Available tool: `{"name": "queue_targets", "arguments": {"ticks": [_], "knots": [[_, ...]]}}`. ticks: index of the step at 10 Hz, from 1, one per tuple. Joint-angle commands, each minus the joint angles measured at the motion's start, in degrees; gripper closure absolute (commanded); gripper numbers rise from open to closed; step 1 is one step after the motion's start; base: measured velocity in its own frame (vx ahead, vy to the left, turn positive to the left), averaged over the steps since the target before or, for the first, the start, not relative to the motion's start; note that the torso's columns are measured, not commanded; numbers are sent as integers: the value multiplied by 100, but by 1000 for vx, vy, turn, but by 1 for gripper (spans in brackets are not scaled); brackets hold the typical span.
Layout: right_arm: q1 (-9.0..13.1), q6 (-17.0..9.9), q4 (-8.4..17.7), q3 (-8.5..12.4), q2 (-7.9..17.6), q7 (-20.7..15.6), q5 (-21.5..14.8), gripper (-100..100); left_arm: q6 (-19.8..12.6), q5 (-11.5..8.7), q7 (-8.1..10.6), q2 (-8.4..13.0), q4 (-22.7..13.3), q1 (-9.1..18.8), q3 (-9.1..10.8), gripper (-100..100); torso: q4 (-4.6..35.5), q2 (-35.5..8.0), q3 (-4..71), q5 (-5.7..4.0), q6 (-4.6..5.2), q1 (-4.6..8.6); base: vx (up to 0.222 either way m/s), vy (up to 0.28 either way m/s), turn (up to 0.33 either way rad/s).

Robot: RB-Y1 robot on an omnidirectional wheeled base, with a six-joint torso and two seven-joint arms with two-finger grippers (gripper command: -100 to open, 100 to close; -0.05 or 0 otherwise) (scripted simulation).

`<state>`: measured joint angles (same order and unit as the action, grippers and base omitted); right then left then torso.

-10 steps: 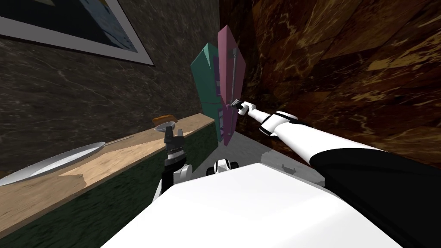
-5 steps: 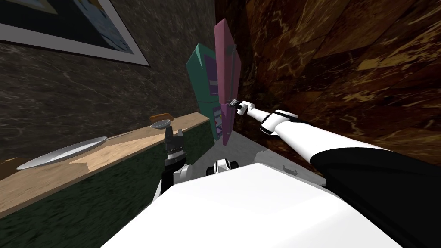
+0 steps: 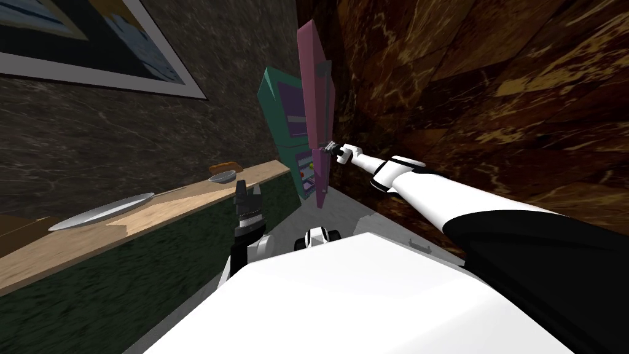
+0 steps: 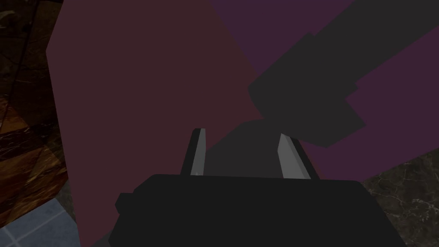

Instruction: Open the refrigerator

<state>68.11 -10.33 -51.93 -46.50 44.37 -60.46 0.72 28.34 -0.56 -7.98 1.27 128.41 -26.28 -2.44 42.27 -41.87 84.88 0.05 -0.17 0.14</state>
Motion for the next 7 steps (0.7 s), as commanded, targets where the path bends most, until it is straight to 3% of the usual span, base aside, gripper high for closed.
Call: {"name": "queue_targets", "arguments": {"ticks": [1,7], "knots": [[86,135,-82,-93,-32,44,38,100,0,0,0,0,0,-1,0,0,4,13,5,-3,13,-3,24,-288,41],[208,356,-316,-362,5,135,213,100,0,0,0,0,0,0,0,0,15,31,24,-15,27,38,-32,-290,45]]}}
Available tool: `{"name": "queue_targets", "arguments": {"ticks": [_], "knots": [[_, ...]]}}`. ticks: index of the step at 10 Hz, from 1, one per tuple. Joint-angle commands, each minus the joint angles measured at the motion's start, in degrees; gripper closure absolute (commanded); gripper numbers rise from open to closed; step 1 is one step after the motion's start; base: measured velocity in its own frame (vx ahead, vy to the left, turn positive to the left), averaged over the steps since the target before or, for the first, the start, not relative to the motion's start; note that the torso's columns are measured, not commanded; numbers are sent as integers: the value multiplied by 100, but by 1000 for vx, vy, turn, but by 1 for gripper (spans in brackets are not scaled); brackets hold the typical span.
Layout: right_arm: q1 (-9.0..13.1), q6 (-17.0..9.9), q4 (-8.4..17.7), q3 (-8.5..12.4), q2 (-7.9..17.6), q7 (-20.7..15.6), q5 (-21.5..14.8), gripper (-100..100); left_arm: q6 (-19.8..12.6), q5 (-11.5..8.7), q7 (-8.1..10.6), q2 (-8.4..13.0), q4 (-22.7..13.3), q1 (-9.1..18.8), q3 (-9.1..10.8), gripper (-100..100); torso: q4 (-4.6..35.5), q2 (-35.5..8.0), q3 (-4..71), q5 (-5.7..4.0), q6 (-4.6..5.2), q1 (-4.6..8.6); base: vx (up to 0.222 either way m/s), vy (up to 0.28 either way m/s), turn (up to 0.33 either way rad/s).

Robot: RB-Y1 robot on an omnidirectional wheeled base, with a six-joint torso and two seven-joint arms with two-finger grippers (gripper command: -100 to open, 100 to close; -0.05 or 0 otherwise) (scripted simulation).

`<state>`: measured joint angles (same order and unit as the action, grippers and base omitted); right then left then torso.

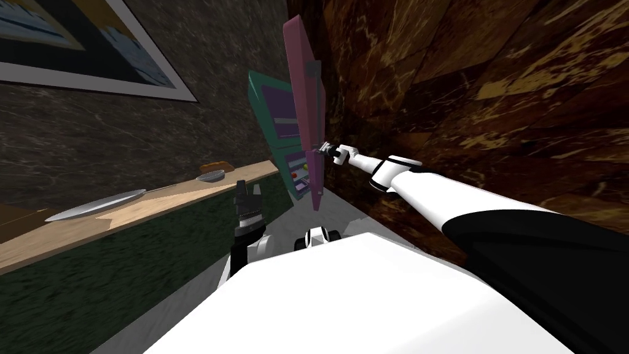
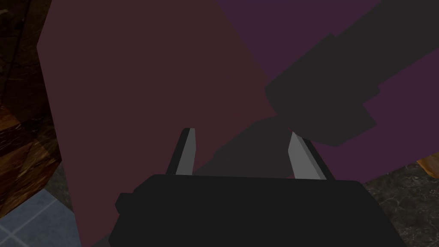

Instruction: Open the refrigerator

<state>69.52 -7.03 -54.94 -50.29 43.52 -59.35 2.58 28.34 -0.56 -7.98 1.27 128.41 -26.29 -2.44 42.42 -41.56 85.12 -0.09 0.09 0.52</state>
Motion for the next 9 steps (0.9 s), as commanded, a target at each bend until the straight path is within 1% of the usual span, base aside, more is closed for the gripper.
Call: {"name": "queue_targets", "arguments": {"ticks": [1,2,3,4,5,6,7,8,9], "knots": [[108,98,-93,-73,103,55,85,100,0,0,0,0,0,-1,0,0,1,3,-2,-1,13,-10,-13,-301,43],[108,98,-93,-73,103,55,85,100,0,0,0,0,0,-1,0,0,0,4,-1,1,11,-14,-7,-229,7],[149,172,-171,-163,115,86,143,100,0,0,0,-1,0,-1,-1,0,1,10,4,10,3,-44,-8,-239,8],[190,245,-249,-253,127,116,202,100,0,0,0,-1,0,-1,-1,0,3,13,7,17,-16,-51,-66,-350,73],[190,245,-249,-253,127,116,202,100,0,0,0,0,0,0,0,0,10,-13,-9,9,-13,-23,-48,-316,61],[231,319,-327,-343,140,147,260,100,0,0,0,0,0,-1,0,0,14,-20,-16,7,-1,-34,-27,-308,30],[231,319,-327,-343,140,147,260,100,0,0,0,0,0,-1,0,0,15,-26,-21,11,-4,-38,18,-246,14],[162,363,-285,-395,50,129,242,100,0,0,0,-1,0,-1,-1,0,16,-17,-16,19,-10,-66,3,-98,-22],[185,478,-379,-474,77,154,294,100,0,0,0,-2,0,-1,-2,0,-4,-21,-17,33,-27,-117,16,-192,-19]]}}
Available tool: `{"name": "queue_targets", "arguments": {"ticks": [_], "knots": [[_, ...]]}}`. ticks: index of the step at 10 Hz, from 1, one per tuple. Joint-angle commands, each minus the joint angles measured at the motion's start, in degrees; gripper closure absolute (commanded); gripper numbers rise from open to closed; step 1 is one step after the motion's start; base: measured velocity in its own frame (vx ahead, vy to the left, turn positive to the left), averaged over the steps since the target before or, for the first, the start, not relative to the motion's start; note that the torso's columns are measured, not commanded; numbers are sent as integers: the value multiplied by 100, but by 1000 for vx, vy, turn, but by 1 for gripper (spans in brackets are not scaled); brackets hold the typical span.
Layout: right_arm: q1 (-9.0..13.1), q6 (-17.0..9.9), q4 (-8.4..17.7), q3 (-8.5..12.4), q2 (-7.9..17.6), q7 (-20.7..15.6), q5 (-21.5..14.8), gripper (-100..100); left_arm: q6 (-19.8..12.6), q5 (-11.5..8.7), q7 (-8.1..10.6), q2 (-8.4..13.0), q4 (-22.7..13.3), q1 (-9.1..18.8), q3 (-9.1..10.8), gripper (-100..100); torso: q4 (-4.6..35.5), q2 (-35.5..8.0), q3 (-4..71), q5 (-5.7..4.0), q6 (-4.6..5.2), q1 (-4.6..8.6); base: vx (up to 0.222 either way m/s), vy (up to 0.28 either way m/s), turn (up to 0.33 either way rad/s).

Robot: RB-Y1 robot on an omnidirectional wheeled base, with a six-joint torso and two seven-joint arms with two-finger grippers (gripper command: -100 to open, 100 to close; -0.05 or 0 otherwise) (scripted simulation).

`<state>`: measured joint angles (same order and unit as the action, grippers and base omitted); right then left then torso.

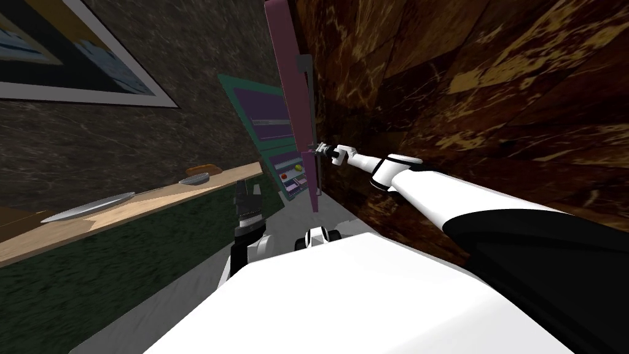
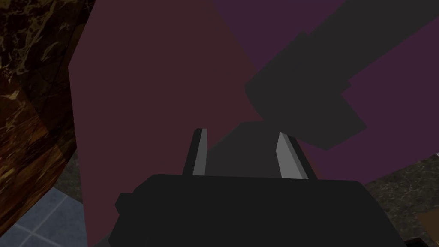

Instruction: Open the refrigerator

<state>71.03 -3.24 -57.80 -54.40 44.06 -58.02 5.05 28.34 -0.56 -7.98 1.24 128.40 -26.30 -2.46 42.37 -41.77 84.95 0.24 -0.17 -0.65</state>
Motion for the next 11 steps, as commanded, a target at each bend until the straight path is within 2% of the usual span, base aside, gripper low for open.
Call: {"name": "queue_targets", "arguments": {"ticks": [1,4,6,11], "knots": [[67,198,-188,-127,45,43,94,100,0,0,0,1,1,0,1,0,-10,-9,-9,-2,-15,27,76,-289,57],[101,297,-282,-190,68,65,141,100,0,0,0,2,0,0,1,0,3,21,16,-12,-3,55,67,-248,35],[168,495,-469,-317,113,109,235,100,0,0,0,1,0,-1,1,0,3,39,28,-18,4,63,68,-267,37],[235,693,-657,-443,158,152,330,100,0,0,0,1,0,0,1,0,6,33,27,-10,-9,41,58,-241,20]]}}
